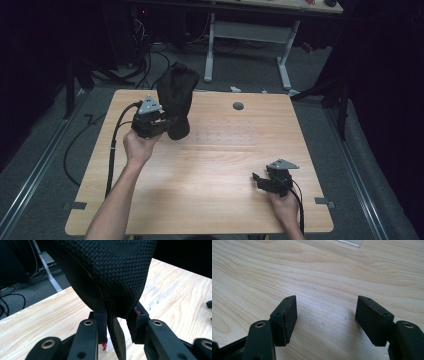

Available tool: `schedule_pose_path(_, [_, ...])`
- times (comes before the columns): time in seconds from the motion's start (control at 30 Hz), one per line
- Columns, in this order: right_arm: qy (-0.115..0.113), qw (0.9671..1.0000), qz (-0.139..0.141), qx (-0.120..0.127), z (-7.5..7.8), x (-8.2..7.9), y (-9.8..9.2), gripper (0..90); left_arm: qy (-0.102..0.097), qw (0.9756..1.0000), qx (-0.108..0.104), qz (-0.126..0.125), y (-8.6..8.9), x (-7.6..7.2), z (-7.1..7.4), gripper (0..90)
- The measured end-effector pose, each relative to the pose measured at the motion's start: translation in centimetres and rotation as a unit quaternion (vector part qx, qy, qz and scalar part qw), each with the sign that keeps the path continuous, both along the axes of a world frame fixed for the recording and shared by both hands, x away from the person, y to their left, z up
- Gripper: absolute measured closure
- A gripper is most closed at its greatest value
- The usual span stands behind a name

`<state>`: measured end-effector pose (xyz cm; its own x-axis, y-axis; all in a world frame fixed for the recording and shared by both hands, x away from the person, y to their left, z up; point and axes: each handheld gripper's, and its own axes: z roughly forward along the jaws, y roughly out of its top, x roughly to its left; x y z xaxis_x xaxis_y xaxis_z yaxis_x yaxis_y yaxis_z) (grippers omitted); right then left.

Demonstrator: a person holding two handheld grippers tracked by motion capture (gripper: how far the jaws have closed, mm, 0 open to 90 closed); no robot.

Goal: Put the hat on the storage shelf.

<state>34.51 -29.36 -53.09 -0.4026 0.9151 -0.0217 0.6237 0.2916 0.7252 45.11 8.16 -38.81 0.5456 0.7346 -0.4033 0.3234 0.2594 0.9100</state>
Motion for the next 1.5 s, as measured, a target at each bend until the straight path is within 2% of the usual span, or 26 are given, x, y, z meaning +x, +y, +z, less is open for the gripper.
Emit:
schedule_pose_path(0.17, [0.0,1.0,0.0,0.0,0.0,0.0,0.0,34.3,0.002,0.9999,-0.007,0.009,0.1,0.1,-0.2,71.7])
schedule_pose_path(0.37, [-0.001,1.0,0.001,-0.001,0.0,0.0,0.0,34.2,0.004,0.9999,-0.004,0.012,0.3,0.1,-0.3,71.5])
schedule_pose_path(0.43, [0.001,1.0,0.0,0.0,0.0,0.0,0.0,34.2,0.004,0.9999,0.001,0.012,0.4,0.2,-0.3,71.4])
schedule_pose_path(0.5, [0.0,1.0,0.0,0.0,0.0,0.0,0.0,34.2,0.005,0.9996,0.023,0.014,0.2,0.3,-1.0,71.1])
schedule_pose_path(0.6, [0.0,1.0,0.0,0.0,0.0,0.0,0.0,34.2,0.008,0.9996,0.022,0.016,-0.1,0.4,-1.6,71.0])
schedule_pose_path(0.63, [0.0,1.0,0.001,-0.001,0.0,0.0,0.0,34.2,0.013,0.9995,0.027,0.013,-0.3,0.4,-2.2,71.0])
schedule_pose_path(0.9, [0.001,1.0,-0.001,0.001,0.0,0.0,0.0,34.1,0.021,0.9995,0.003,0.022,-0.2,0.1,-3.0,69.4])
schedule_pose_path(1.0, [0.001,1.0,-0.001,0.001,0.0,0.0,0.0,34.1,0.023,0.9995,0.003,0.022,-0.1,0.0,-3.0,68.3])
schedule_pose_path(1.23, [0.001,1.0,0.0,0.001,0.0,0.0,0.0,34.1,0.043,0.9988,0.002,0.024,-0.3,-0.2,-3.2,65.0])
schedule_pose_path(1.27, [0.001,1.0,0.0,0.001,0.0,0.0,0.0,34.1,0.047,0.9985,0.003,0.026,-0.4,-0.1,-3.2,63.3])
schedule_pose_path(1.3, [0.001,1.0,-0.001,0.001,0.0,0.0,0.0,34.1,0.053,0.9982,0.0,0.028,-0.3,0.0,-3.3,55.6])
schedule_pose_path(1.37, [0.001,1.0,0.0,0.001,0.0,0.0,0.0,34.1,0.057,0.9979,-0.006,0.03,-0.2,0.0,-3.3,48.5])
schedule_pose_path(1.47, [0.001,1.0,0.0,0.001,0.0,0.0,0.0,34.0,0.063,0.9975,-0.011,0.03,-0.1,0.0,-3.3,40.9])
schedule_pose_path(1.5, [0.001,1.0,0.0,0.001,0.0,0.0,0.0,34.0,0.071,0.9969,-0.017,0.028,0.0,0.1,-3.2,38.4])
